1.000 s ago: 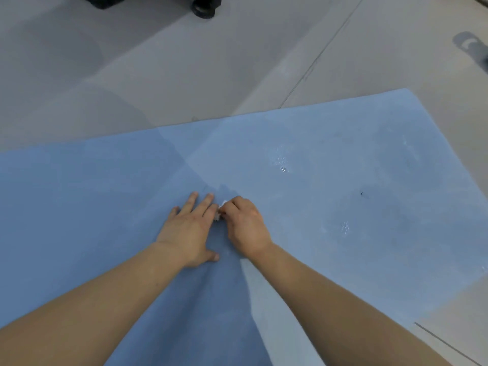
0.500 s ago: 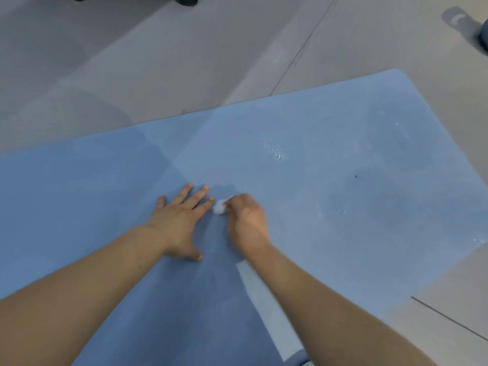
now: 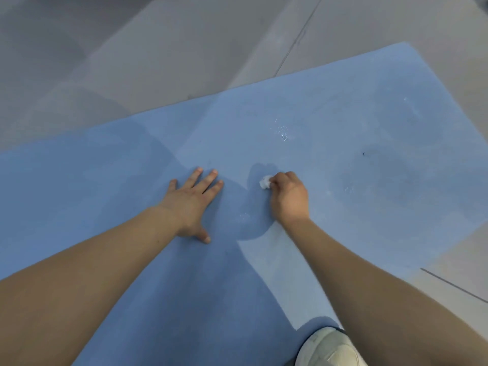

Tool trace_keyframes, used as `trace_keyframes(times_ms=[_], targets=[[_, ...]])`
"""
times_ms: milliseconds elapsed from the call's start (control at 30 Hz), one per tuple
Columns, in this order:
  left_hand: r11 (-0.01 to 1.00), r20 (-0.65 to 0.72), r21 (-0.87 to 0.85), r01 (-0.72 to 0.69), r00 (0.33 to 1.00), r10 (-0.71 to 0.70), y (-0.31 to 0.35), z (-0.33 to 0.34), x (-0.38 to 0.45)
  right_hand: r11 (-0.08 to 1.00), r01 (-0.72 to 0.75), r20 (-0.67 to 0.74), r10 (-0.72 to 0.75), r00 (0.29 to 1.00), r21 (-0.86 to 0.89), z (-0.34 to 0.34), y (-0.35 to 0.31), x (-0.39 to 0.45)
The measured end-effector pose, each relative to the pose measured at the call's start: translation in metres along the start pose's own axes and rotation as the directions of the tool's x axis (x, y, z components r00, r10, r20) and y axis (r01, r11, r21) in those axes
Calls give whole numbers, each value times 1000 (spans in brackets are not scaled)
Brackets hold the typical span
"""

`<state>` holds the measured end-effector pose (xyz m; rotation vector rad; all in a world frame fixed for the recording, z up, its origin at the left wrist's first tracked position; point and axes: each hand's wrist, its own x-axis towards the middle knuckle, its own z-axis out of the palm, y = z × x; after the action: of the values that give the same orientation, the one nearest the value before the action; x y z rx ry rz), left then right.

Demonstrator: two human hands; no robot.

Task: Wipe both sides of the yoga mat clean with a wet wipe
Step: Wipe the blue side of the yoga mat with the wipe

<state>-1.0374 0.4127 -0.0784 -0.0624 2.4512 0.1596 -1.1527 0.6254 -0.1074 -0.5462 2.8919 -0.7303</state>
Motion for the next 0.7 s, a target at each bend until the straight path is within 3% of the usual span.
trace_keyframes(times_ms=[200,300,367,433,567,633,700], targets=[[996,-69,-87,22,997,-28,8,17,-19,938,326,168,-343,924,119,39,-77,-96],[996,-52,-86,11,999,-15,7,22,-25,890,446,270,-453,850,90,27,-60,-81],[999,-7,-44,-10,1000,9,4,22,-26,946,323,301,-304,904,-14,8,-23,-55],[1000,29,-22,-15,999,15,5,22,-27,991,127,138,-122,983,-27,-18,26,-32],[1000,50,17,6,999,-7,11,24,-26,985,-156,-26,154,988,-72,-36,50,-24],[999,46,33,14,999,-16,12,25,-25,991,-128,-70,126,989,-23,-15,24,-42],[999,52,34,28,998,-30,14,24,-26,999,44,-12,-43,999,32,13,-13,-73]])
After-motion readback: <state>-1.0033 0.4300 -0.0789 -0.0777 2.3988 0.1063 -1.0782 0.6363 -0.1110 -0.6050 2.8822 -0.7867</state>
